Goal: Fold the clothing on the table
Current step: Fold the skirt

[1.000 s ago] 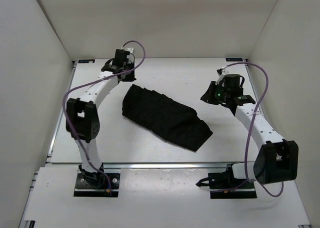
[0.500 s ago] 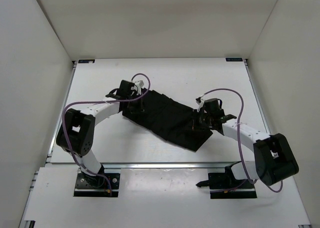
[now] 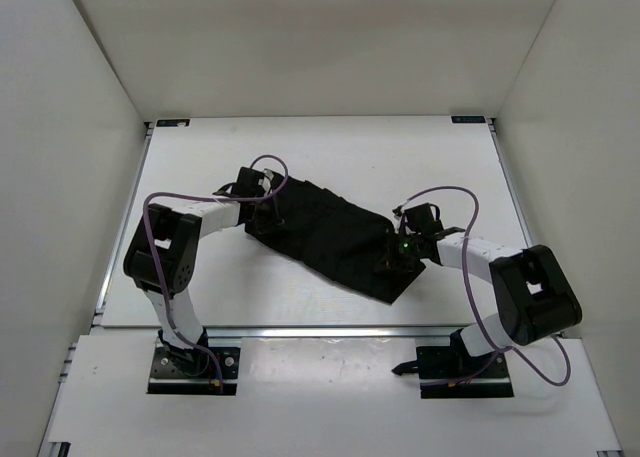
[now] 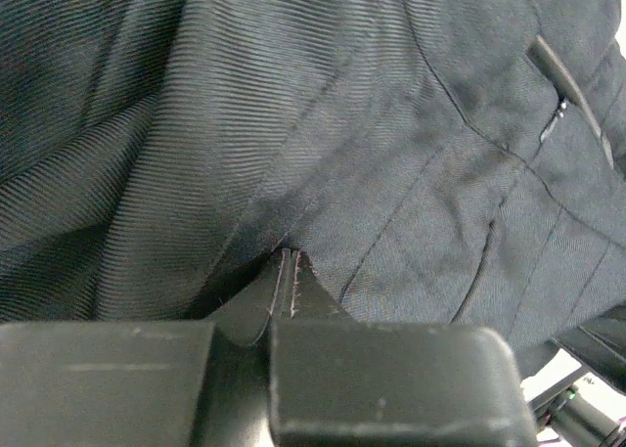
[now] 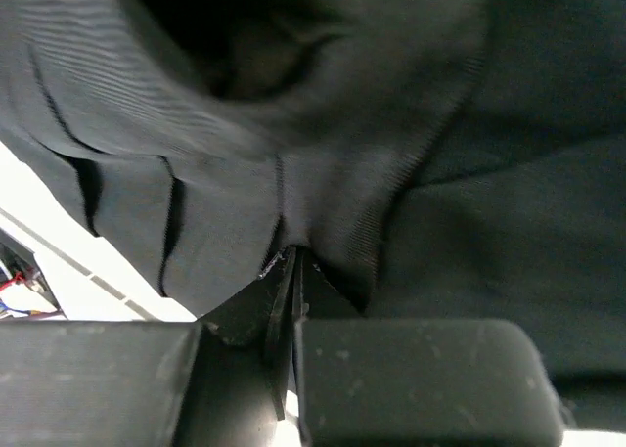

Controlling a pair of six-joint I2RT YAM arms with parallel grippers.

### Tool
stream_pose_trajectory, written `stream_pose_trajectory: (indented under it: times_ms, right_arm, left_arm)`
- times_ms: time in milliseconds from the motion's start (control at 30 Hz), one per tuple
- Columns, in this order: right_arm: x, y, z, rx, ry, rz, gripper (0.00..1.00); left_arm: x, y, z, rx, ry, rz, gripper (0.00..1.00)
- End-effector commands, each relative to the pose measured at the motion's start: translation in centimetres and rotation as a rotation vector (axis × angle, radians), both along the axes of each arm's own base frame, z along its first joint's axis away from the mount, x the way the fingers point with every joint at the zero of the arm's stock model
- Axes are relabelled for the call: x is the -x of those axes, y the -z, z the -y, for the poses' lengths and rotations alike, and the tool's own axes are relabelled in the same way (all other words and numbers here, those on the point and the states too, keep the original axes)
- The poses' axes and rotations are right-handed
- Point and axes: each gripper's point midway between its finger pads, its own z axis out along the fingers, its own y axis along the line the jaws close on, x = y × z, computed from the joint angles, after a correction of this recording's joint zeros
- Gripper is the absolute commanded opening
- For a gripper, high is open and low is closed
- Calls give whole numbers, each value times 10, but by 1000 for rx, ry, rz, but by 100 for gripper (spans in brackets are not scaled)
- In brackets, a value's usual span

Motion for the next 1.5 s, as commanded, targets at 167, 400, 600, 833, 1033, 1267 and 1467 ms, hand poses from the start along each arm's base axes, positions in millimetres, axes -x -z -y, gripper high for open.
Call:
stream_pose_trajectory:
  times_ms: [167,400,600,833,1033,1267,1467]
  right_arm:
    - [-27,-7,44,96,95,28,0]
    - [-52,-4,56,159,53,36,0]
    - [-96,-15,68,203,50,110,0]
    - [-148,-48,74,234,29,203,0]
    - [-159,-111,76,203,74,330,8]
    - [-98,-94,77,132,113,259,73]
    - [-37,-55,71,104,141,159,84]
  left_arm:
    - [-1,6,-11,-109,-110,-10,0]
    - [29,8,-14,-130,-143,-47,0]
    - [64,5,-5,-114,-105,-77,0]
    - [84,-11,3,-94,-82,-41,0]
    - [44,-64,-15,-62,-97,113,0]
    - [28,-101,-39,-165,-84,252,0]
    - [35,-68,-38,-203,-28,194,0]
